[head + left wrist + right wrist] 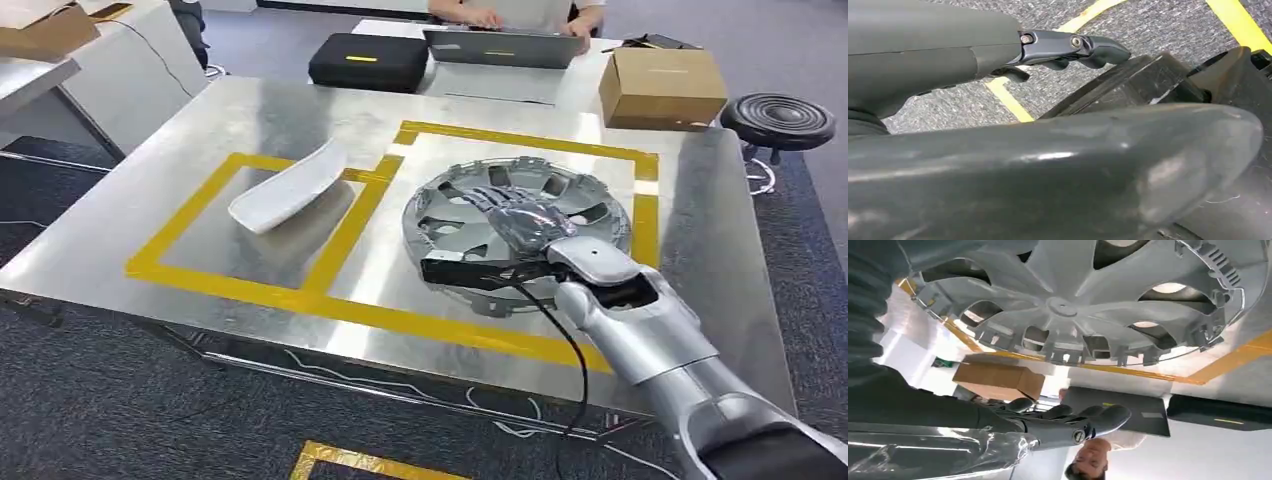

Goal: Take the parts from the cabinet and place them on the table.

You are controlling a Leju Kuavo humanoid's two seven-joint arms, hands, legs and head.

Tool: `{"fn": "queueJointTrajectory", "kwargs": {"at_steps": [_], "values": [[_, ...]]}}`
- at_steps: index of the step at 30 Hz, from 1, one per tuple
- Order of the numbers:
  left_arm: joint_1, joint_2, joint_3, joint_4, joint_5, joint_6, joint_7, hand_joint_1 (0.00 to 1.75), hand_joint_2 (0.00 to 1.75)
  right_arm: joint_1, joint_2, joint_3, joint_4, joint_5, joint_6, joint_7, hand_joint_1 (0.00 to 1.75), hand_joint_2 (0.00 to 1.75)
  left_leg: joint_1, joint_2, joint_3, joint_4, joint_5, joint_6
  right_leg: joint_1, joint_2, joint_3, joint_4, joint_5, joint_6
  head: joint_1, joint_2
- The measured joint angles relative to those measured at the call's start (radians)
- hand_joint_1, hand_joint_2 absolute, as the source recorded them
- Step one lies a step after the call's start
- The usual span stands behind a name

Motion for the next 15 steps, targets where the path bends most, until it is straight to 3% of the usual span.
{"fn": "queueJointTrajectory", "kwargs": {"at_steps": [8,10,12,13,15], "values": [[0.011,0.0,0.016,0.0,-0.024,0.029,-0.034,0.0,0.0,-0.004,-0.019,0.008,0.005,0.0,-0.017,0.021,0.0,1.75,0.0,0.0,0.001,0.0,0.0,0.0,0.0,0.0,0.0,-0.001,0.0,0.0,0.0,0.0],[0.027,-0.001,0.017,0.0,-0.067,0.115,-0.078,0.0,0.0,0.008,-0.064,-0.004,-0.037,0.0,-0.012,0.061,0.0,1.75,-0.001,0.0,0.001,0.0,0.0,0.0,0.001,0.0,0.0,-0.002,0.0,0.0,0.0,0.0],[0.045,-0.017,0.017,0.0,-0.105,0.279,-0.077,0.0,0.0,0.046,-0.123,-0.045,-0.121,0.014,0.015,0.103,0.0,1.75,-0.001,0.0,0.002,0.0,0.0,0.0,0.001,-0.001,0.002,-0.004,0.0,0.0,0.0,0.0],[0.049,-0.024,0.017,0.0,-0.104,0.318,-0.069,0.0,0.0,0.072,-0.155,-0.077,-0.169,0.025,0.033,0.102,0.0,1.75,0.0,-0.003,0.001,0.0,0.0,0.001,0.001,-0.003,0.003,-0.005,0.0,0.0,0.001,0.0],[0.05,-0.028,0.017,0.0,-0.104,0.319,-0.064,0.0,0.0,0.113,-0.199,-0.13,-0.231,0.038,0.05,0.098,0.0,1.75,0.0,-0.002,0.0,0.0,-0.001,0.001,0.001,-0.002,0.003,-0.006,0.001,0.002,0.001,0.0]]}}
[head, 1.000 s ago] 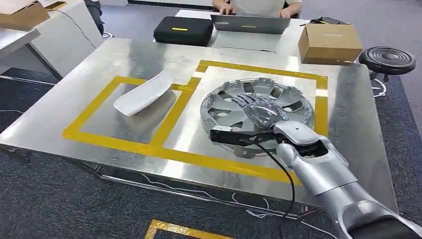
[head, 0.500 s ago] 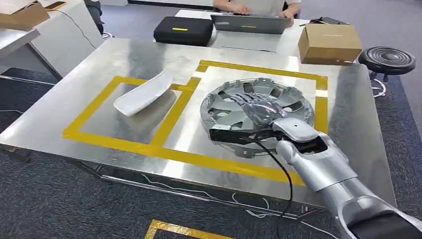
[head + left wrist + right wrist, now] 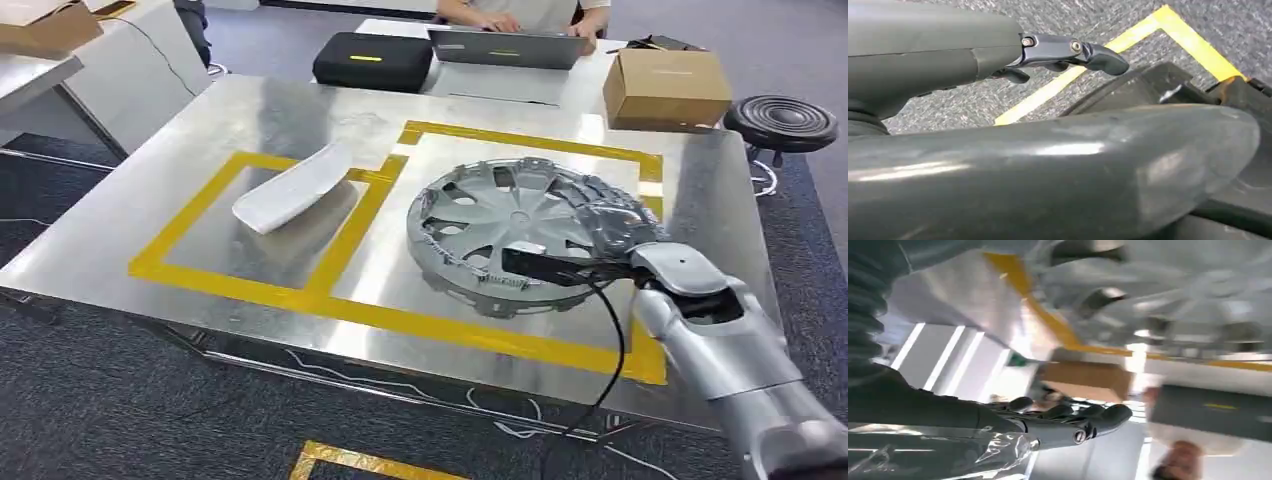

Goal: Take the parts from the cabinet and place them on the table.

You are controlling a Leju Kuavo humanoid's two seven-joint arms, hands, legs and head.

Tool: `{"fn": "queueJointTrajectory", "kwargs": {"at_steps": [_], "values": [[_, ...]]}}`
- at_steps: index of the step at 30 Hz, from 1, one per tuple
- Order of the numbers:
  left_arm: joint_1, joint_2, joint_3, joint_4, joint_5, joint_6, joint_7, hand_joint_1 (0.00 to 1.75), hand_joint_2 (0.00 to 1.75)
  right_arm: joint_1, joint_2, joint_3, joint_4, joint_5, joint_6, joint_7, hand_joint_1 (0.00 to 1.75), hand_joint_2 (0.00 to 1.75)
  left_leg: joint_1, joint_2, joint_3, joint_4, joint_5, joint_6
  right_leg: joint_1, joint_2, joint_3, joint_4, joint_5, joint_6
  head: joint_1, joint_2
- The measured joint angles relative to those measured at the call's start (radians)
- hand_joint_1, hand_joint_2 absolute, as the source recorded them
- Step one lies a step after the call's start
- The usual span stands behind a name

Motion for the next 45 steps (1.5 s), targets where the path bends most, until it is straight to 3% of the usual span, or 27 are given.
{"fn": "queueJointTrajectory", "kwargs": {"at_steps": [1,3,6,10,12,15,17,20,26,30,33,39,41,44,45], "values": [[0.0,0.0,0.0,0.0,0.0,0.0,0.001,0.0,0.0,0.013,-0.014,-0.016,-0.023,0.007,0.002,0.0,0.0,0.0,0.0,0.003,0.0,0.0,-0.001,0.001,0.0,0.004,-0.001,0.0,0.0,0.0,-0.001,0.0],[-0.001,0.0,0.0,0.0,-0.01,0.0,0.02,0.0,0.0,0.039,-0.045,-0.044,-0.073,0.026,-0.001,0.013,0.0,0.0,0.0,0.008,0.002,0.0,-0.002,0.003,0.0,0.01,-0.001,-0.002,0.002,0.002,-0.001,0.0],[0.001,-0.007,0.0,0.0,-0.012,0.003,0.115,0.0,0.0,0.11,-0.092,-0.123,-0.193,0.022,-0.004,0.046,0.0,0.0,0.0,0.005,0.0,0.0,-0.002,0.004,0.0,0.005,-0.001,-0.003,0.002,0.003,-0.001,0.0],[0.007,-0.01,0.003,0.0,-0.018,-0.008,0.125,0.0,0.0,0.208,-0.165,-0.306,-0.388,-0.032,0.009,0.04,0.0,0.0,0.0,0.003,0.0,0.0,-0.002,0.004,0.0,0.003,-0.001,-0.004,0.001,0.003,-0.002,0.0],[0.01,-0.016,0.008,0.0,-0.004,0.005,0.112,0.0,0.0,0.309,-0.216,-0.43,-0.502,-0.107,0.01,0.015,0.0,0.0,0.0,-0.001,0.001,0.0,-0.003,0.006,0.001,-0.001,0.002,-0.006,-0.001,0.006,-0.001,0.0],[0.022,-0.036,0.036,0.0,0.04,0.025,0.101,0.0,0.0,0.545,-0.279,-0.68,-0.686,-0.215,-0.013,-0.059,0.0,0.0,0.0,-0.009,0.001,0.0,-0.006,0.011,0.001,-0.011,0.008,-0.007,-0.006,0.009,0.001,0.0],[0.028,-0.043,0.056,0.0,0.067,0.026,0.103,0.0,0.0,0.654,-0.284,-0.853,-0.777,-0.275,-0.018,-0.107,0.0,0.0,0.0,-0.006,0.0,0.0,-0.008,0.011,0.0,-0.006,0.007,-0.007,-0.006,0.009,0.0,0.0],[0.027,-0.052,0.073,0.0,0.072,0.023,0.158,0.0,0.0,0.723,-0.272,-1.052,-0.874,-0.408,-0.024,-0.162,0.0,0.0,-0.001,0.002,0.003,0.0,-0.011,0.011,-0.001,0.003,0.006,-0.007,-0.007,0.009,-0.001,0.0],[0.028,-0.067,0.087,0.0,0.074,0.025,0.106,0.0,0.0,0.741,-0.166,-1.422,-0.988,-0.624,-0.048,-0.26,0.0,0.0,-0.001,0.003,0.004,0.0,-0.011,0.011,-0.001,0.003,0.008,-0.007,-0.007,0.01,0.0,0.0],[0.029,-0.075,0.102,0.0,0.074,0.02,0.067,0.0,0.0,0.718,-0.068,-1.567,-0.995,-0.687,-0.172,-0.326,0.0,0.0,-0.001,0.003,0.005,-0.001,-0.011,0.011,-0.001,0.005,0.009,-0.007,-0.007,0.01,0.0,0.0],[0.029,-0.077,0.106,0.0,0.073,0.02,0.066,0.0,0.0,0.709,-0.028,-1.616,-0.995,-0.707,-0.227,-0.337,0.0,0.0,-0.001,0.003,0.005,-0.001,-0.011,0.011,-0.001,0.005,0.009,-0.007,-0.007,0.01,0.0,0.0],[0.026,-0.087,0.122,0.0,0.072,0.003,0.085,0.0,0.0,0.69,0.087,-1.677,-0.988,-0.857,-0.556,-0.378,0.0,0.0,0.0,0.003,0.007,-0.001,-0.01,0.012,0.0,0.004,0.011,-0.007,-0.007,0.01,0.0,0.0],[0.023,-0.091,0.129,0.0,0.077,0.012,0.096,0.0,0.0,0.684,0.181,-1.714,-0.984,-0.945,-0.652,-0.418,0.0,0.0,-0.001,0.003,0.007,-0.001,-0.01,0.012,0.0,0.004,0.011,-0.007,-0.007,0.009,-0.001,0.0],[0.022,-0.097,0.132,0.0,0.077,0.049,0.095,0.0,0.0,0.683,0.302,-1.753,-0.984,-1.014,-0.703,-0.47,0.0,0.0,0.0,0.003,0.008,-0.002,-0.01,0.012,0.0,0.005,0.011,-0.007,-0.007,0.009,-0.001,0.0],[0.021,-0.099,0.132,0.0,0.077,0.057,0.095,0.0,0.0,0.683,0.323,-1.758,-0.984,-1.018,-0.71,-0.467,0.0,1.75,0.0,0.003,0.008,-0.002,-0.011,0.011,0.0,0.005,0.011,-0.007,-0.007,0.009,-0.001,0.0]]}}
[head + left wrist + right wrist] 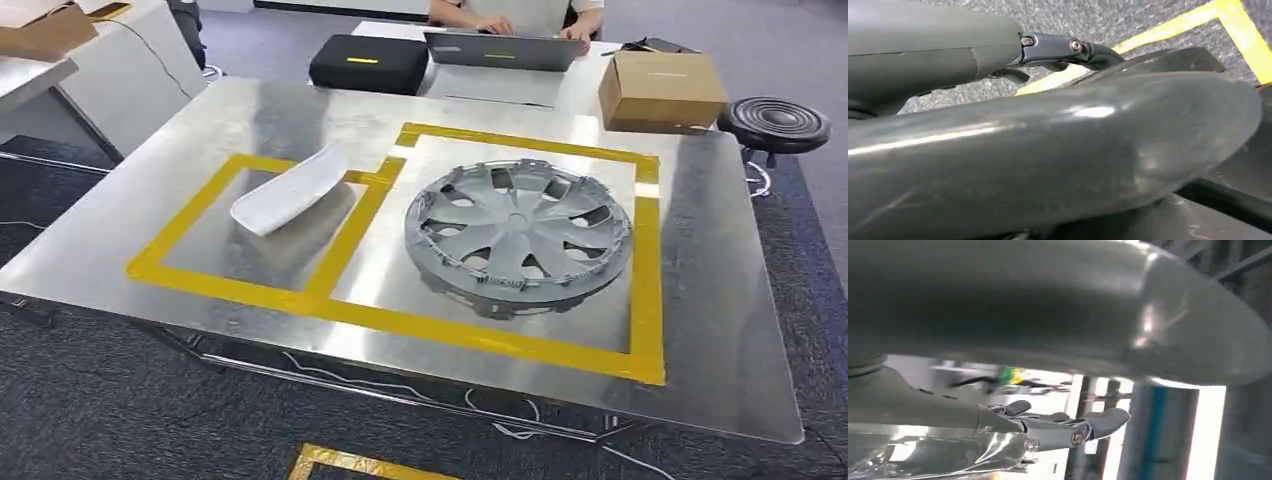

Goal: Take the parts from the cabinet and place them on the table.

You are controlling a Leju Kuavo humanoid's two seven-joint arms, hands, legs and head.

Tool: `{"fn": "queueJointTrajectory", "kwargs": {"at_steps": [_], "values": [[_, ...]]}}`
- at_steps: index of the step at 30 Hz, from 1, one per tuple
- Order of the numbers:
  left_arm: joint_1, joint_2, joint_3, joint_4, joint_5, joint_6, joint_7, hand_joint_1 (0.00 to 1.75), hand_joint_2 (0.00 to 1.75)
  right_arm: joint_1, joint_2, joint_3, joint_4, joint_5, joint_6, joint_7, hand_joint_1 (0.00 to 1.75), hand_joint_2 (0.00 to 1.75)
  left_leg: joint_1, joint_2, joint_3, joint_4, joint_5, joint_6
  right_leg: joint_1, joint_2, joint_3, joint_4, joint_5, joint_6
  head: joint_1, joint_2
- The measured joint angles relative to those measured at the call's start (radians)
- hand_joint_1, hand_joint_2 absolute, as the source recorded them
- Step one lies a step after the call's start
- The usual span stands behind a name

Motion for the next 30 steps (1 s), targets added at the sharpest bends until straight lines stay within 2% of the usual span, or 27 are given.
{"fn": "queueJointTrajectory", "kwargs": {"at_steps": [2,4,5,6,8,9,10,11,13,15,19,21,22,23,24,26,28,30], "values": [[-0.003,-0.006,0.0,0.0,0.0,0.022,-0.005,0.0,0.0,0.009,0.046,-0.009,0.005,0.015,-0.068,0.072,0.0,1.75,0.0,0.0,0.0,0.0,0.0,0.0,0.0,-0.001,0.001,0.0,0.0,0.0,0.0,0.0],[-0.006,-0.008,0.0,0.0,-0.005,0.021,-0.001,0.0,0.0,0.027,0.083,-0.006,0.046,0.081,-0.183,0.253,0.0,1.75,0.001,-0.002,0.0,0.0,0.001,0.0,0.001,-0.003,0.002,0.0,-0.001,-0.001,0.001,0.0],[-0.008,-0.01,-0.001,0.0,-0.011,0.016,0.012,0.0,0.0,0.024,0.098,-0.006,0.086,0.132,-0.212,0.358,0.0,1.75,0.001,-0.002,0.001,0.0,0.001,0.0,0.0,-0.003,0.002,0.0,0.0,-0.001,0.0,0.0],[-0.011,-0.01,-0.003,0.0,-0.014,0.012,0.019,0.0,0.0,0.02,0.105,-0.007,0.118,0.179,-0.219,0.423,0.0,0.0,0.0,-0.001,0.001,0.0,0.001,0.0,0.0,-0.001,0.002,0.0,0.0,-0.001,0.001,0.0],[-0.016,-0.012,-0.005,0.0,-0.02,0.007,0.037,0.0,0.0,0.026,0.132,-0.004,0.222,0.394,-0.223,0.627,0.0,0.0,-0.001,0.0,0.003,0.0,0.0,0.0,-0.001,0.0,0.003,0.0,0.0,-0.001,0.0,0.0],[-0.017,-0.012,-0.005,0.0,-0.022,0.012,0.039,0.0,0.0,0.042,0.141,0.012,0.26,0.484,-0.224,0.76,0.0,0.0,-0.001,-0.001,0.003,0.0,0.0,0.0,-0.001,-0.001,0.003,0.0,0.0,-0.001,0.001,0.0],[-0.017,-0.013,-0.006,0.0,-0.022,0.02,0.039,0.0,0.0,0.066,0.147,0.04,0.29,0.54,-0.224,0.887,0.0,0.0,-0.001,-0.003,0.002,0.0,0.0,0.0,-0.001,-0.003,0.004,0.0,-0.001,0.0,0.001,0.0],[-0.017,-0.014,-0.006,0.0,-0.022,0.025,0.038,0.0,0.0,0.089,0.149,0.07,0.309,0.562,-0.224,0.986,0.0,0.0,-0.002,-0.003,0.002,0.0,0.001,0.001,-0.002,-0.004,0.004,0.0,-0.001,0.0,0.001,0.0],[-0.017,-0.014,-0.006,0.0,-0.021,0.029,0.033,0.0,0.0,0.113,0.155,0.125,0.337,0.583,-0.225,1.076,0.0,0.0,-0.002,-0.002,0.003,0.0,0.0,0.0,-0.002,-0.001,0.003,0.0,-0.001,0.0,0.001,0.0],[-0.018,-0.014,-0.006,0.0,-0.018,0.028,0.027,0.0,0.0,0.131,0.157,0.158,0.366,0.546,-0.225,1.088,0.0,0.0,-0.001,-0.001,0.004,0.0,0.0,0.0,-0.001,0.001,0.004,0.0,-0.001,0.0,0.0,0.0],[-0.019,-0.014,-0.006,0.0,-0.014,-0.004,0.035,0.0,0.0,0.199,0.167,0.272,0.498,0.23,-0.225,1.098,0.0,0.0,0.0,-0.002,0.004,-0.001,0.0,0.0,-0.001,-0.002,0.005,0.0,-0.002,-0.001,0.0,0.0],[-0.022,-0.012,-0.007,0.0,-0.016,-0.035,0.04,0.0,0.0,0.256,0.18,0.402,0.604,-0.007,-0.224,1.099,0.0,0.0,0.0,-0.005,0.004,-0.001,0.0,0.0,0.0,-0.004,0.006,0.0,-0.002,-0.002,0.0,0.0],[-0.023,-0.011,-0.008,0.0,-0.022,-0.048,0.041,0.0,0.0,0.286,0.183,0.498,0.664,-0.096,-0.202,1.103,0.0,0.0,0.0,-0.005,0.004,-0.001,0.0,-0.001,0.0,-0.004,0.006,0.001,-0.003,-0.002,0.002,0.0],[-0.023,-0.008,-0.01,0.0,-0.029,-0.054,0.04,0.0,0.0,0.306,0.189,0.585,0.728,-0.124,-0.152,1.103,0.0,0.0,0.0,-0.005,0.004,-0.002,0.0,-0.001,0.0,-0.004,0.005,0.001,-0.003,-0.002,-0.001,0.0],[-0.024,-0.007,-0.012,0.0,-0.038,-0.059,0.039,0.0,0.0,0.318,0.192,0.652,0.784,-0.115,-0.074,1.103,0.0,0.0,0.0,-0.005,0.004,-0.002,0.0,-0.001,0.0,-0.004,0.005,0.001,-0.003,-0.003,0.001,0.0],[-0.025,0.001,-0.016,0.0,-0.056,-0.073,0.029,0.0,0.0,0.32,0.193,0.751,0.89,-0.09,0.112,1.102,0.0,0.0,-0.001,-0.006,0.005,-0.002,0.001,-0.002,0.0,-0.004,0.004,0.001,-0.003,-0.003,0.0,0.0],[-0.025,0.009,-0.025,0.0,-0.07,-0.086,0.018,0.0,0.0,0.32,0.193,0.822,0.981,-0.096,0.182,1.092,0.0,0.0,-0.001,-0.01,0.004,-0.002,0.001,-0.002,0.0,-0.007,0.006,0.001,-0.004,-0.004,0.0,0.0],[-0.026,0.016,-0.034,0.0,-0.079,-0.099,0.012,0.0,0.0,0.323,0.193,0.869,1.039,-0.101,0.216,1.078,0.0,0.0,-0.001,-0.01,0.004,-0.003,0.002,-0.003,-0.001,-0.007,0.006,0.001,-0.004,-0.004,0.001,0.0]]}}
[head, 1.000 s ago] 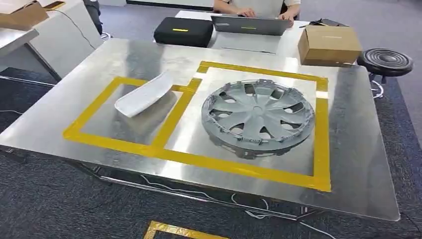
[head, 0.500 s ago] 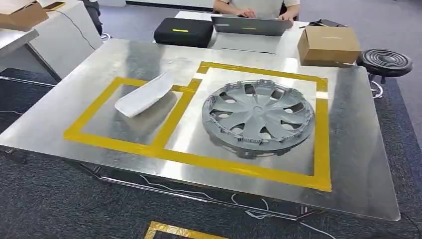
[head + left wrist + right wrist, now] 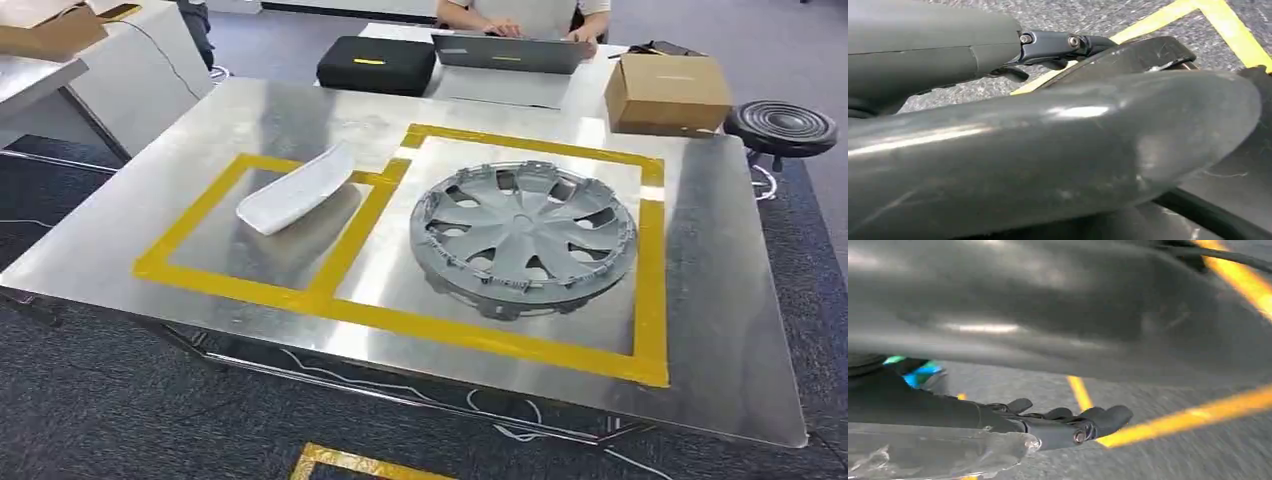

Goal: Take the parts from the cabinet and place them on the table.

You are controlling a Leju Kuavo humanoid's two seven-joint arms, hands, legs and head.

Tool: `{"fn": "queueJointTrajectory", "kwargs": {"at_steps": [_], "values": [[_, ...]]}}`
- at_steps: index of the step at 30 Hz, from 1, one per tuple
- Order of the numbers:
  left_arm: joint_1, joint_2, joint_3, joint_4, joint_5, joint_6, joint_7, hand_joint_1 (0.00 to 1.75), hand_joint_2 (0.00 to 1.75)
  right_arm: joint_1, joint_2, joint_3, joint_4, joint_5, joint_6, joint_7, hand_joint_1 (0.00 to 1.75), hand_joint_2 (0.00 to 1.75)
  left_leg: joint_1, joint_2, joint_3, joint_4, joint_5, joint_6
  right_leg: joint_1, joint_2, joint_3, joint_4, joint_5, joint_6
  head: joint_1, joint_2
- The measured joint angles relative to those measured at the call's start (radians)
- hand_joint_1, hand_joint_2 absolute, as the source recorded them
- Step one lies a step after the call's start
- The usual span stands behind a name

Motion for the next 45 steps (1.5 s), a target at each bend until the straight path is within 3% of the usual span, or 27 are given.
{"fn": "queueJointTrajectory", "kwargs": {"at_steps": [4,13,16,19,23,24,25,28,29,30,31,33,34,35,38,39,40,41,43,44,45], "values": [[-0.001,0.002,-0.004,0.0,-0.006,-0.004,0.0,0.0,0.0,0.001,-0.001,0.048,0.078,-0.002,0.02,-0.011,0.0,0.0,-0.001,0.0,0.0,0.0,0.0,0.0,-0.001,0.0,0.0,0.0,0.0,0.0,0.0,0.0],[-0.002,0.003,-0.013,0.0,-0.008,-0.005,0.0,0.0,0.0,-0.005,-0.003,0.064,0.131,0.003,0.025,-0.018,0.0,0.0,-0.003,0.0,0.0,0.0,-0.001,0.001,-0.003,0.0,0.0,0.0,0.0,0.0,0.0,0.0],[-0.003,0.003,-0.015,0.0,-0.024,-0.005,0.002,0.0,0.0,-0.026,-0.009,0.059,0.178,0.056,0.059,-0.108,0.0,0.0,-0.006,0.0,0.0,0.001,-0.002,0.003,-0.004,0.001,0.001,-0.002,0.001,0.002,0.0,0.0],[-0.003,0.004,-0.014,0.0,-0.029,-0.009,-0.016,0.0,0.0,-0.055,-0.015,0.042,0.247,0.103,0.078,-0.257,0.0,0.0,-0.01,0.0,0.0,0.001,-0.002,0.008,-0.01,0.0,0.0,-0.002,0.003,0.009,-0.001,0.0],[-0.002,0.004,-0.011,0.0,-0.027,-0.001,-0.016,0.0,0.0,-0.088,-0.022,0.017,0.332,0.21,0.123,-0.362,0.0,0.0,-0.016,0.0,-0.003,0.001,0.01,0.02,-0.017,0.0,0.001,-0.005,0.014,0.021,-0.001,0.0],[-0.002,0.003,-0.006,0.0,-0.026,-0.001,-0.014,0.0,0.0,-0.096,-0.024,0.003,0.353,0.249,0.138,-0.391,0.0,0.0,-0.006,0.001,-0.002,-0.007,0.02,0.026,-0.017,-0.001,-0.006,0.001,0.005,0.024,-0.002,0.0],[-0.002,0.003,-0.001,0.0,-0.03,-0.001,-0.011,0.0,0.0,-0.103,-0.026,-0.009,0.37,0.281,0.151,-0.416,0.0,0.0,-0.006,0.001,-0.005,-0.007,0.023,0.028,-0.017,0.0,-0.019,0.027,-0.026,0.026,0.002,0.0],[-0.002,0.003,0.0,0.0,-0.053,0.007,-0.011,0.0,0.0,-0.138,-0.034,-0.054,0.438,0.298,0.19,-0.487,0.0,0.0,-0.009,0.001,-0.014,-0.007,0.029,0.034,-0.016,0.001,-0.094,0.249,-0.153,0.028,0.002,0.0],[-0.002,0.003,0.0,0.0,-0.063,0.019,-0.011,0.0,0.0,-0.148,-0.037,-0.063,0.46,0.298,0.2,-0.506,0.0,0.0,-0.011,0.001,-0.017,-0.007,0.032,0.034,-0.014,0.001,-0.109,0.301,-0.172,0.027,0.0,0.0],[-0.002,0.003,0.0,0.0,-0.073,0.035,-0.008,0.0,0.0,-0.158,-0.038,-0.064,0.487,0.301,0.201,-0.52,0.0,0.0,-0.012,0.001,-0.019,-0.007,0.034,0.033,-0.013,0.001,-0.1,0.307,-0.166,0.023,0.001,0.0],[-0.003,0.0,0.0,0.0,-0.087,0.049,0.004,0.0,0.0,-0.17,-0.04,-0.064,0.515,0.312,0.2,-0.526,0.0,0.0,-0.012,0.001,-0.021,-0.007,0.036,0.031,-0.011,0.001,-0.068,0.264,-0.138,0.019,0.0,0.0],[-0.007,-0.002,-0.004,0.0,-0.111,0.057,0.022,0.0,0.0,-0.191,-0.045,-0.073,0.558,0.344,0.194,-0.541,0.0,0.0,-0.012,-0.001,-0.022,-0.006,0.04,0.027,-0.008,0.001,0.044,0.085,-0.067,0.009,0.001,0.0],[-0.008,-0.003,-0.006,0.0,-0.117,0.061,0.025,0.0,0.0,-0.203,-0.047,-0.078,0.575,0.357,0.196,-0.552,0.0,0.0,-0.013,-0.001,-0.022,-0.006,0.042,0.022,-0.006,-0.002,0.085,0.006,-0.077,0.004,0.0,0.0],[-0.009,-0.003,-0.009,0.0,-0.122,0.064,0.026,0.0,0.0,-0.213,-0.048,-0.083,0.586,0.369,0.2,-0.559,0.0,0.0,-0.017,0.0,-0.03,-0.005,0.045,0.018,-0.002,0.0,0.102,-0.005,-0.072,0.001,0.0,0.0],[-0.012,-0.002,-0.014,0.0,-0.139,0.065,0.034,0.0,0.0,-0.219,-0.05,-0.112,0.591,0.42,0.208,-0.543,0.0,0.0,-0.018,-0.001,-0.032,-0.007,0.059,0.0,0.0,0.0,0.087,-0.007,-0.064,-0.013,-0.001,0.0],[-0.012,-0.002,-0.015,0.0,-0.142,0.064,0.034,0.0,0.0,-0.22,-0.048,-0.124,0.591,0.437,0.213,-0.531,0.0,0.0,-0.022,-0.002,-0.036,-0.006,0.059,-0.005,-0.01,-0.001,0.076,-0.02,-0.053,-0.022,0.001,0.0],[-0.013,-0.001,-0.016,0.0,-0.143,0.061,0.034,0.0,0.0,-0.222,-0.048,-0.136,0.588,0.457,0.219,-0.518,0.0,0.0,-0.022,-0.001,-0.044,0.009,0.031,-0.015,-0.011,-0.005,0.076,-0.021,-0.045,-0.028,-0.003,0.0],[-0.013,-0.002,-0.016,0.0,-0.143,0.055,0.032,0.0,0.0,-0.222,-0.048,-0.149,0.582,0.473,0.226,-0.508,0.0,0.0,-0.021,-0.002,-0.064,0.058,-0.02,-0.025,-0.012,-0.004,0.067,-0.022,-0.04,-0.035,-0.02,0.0],[-0.015,0.003,-0.015,0.0,-0.147,0.046,0.009,0.0,0.0,-0.222,-0.048,-0.181,0.565,0.515,0.279,-0.489,0.0,0.0,-0.022,-0.002,-0.116,0.209,-0.115,-0.036,-0.012,-0.005,0.046,-0.022,-0.026,-0.038,-0.022,0.0],[-0.015,0.004,-0.015,0.0,-0.155,0.046,-0.002,0.0,0.0,-0.222,-0.048,-0.199,0.556,0.546,0.309,-0.486,0.0,0.0,-0.023,-0.002,-0.13,0.272,-0.142,-0.041,-0.012,-0.006,0.034,-0.022,-0.018,-0.037,-0.021,0.0],[-0.015,0.006,-0.015,0.0,-0.164,0.046,-0.004,0.0,0.0,-0.223,-0.048,-0.215,0.55,0.587,0.334,-0.492,0.0,0.0,-0.022,-0.002,-0.125,0.293,-0.141,-0.043,-0.012,-0.007,0.024,-0.021,-0.009,-0.034,-0.021,0.0]]}}
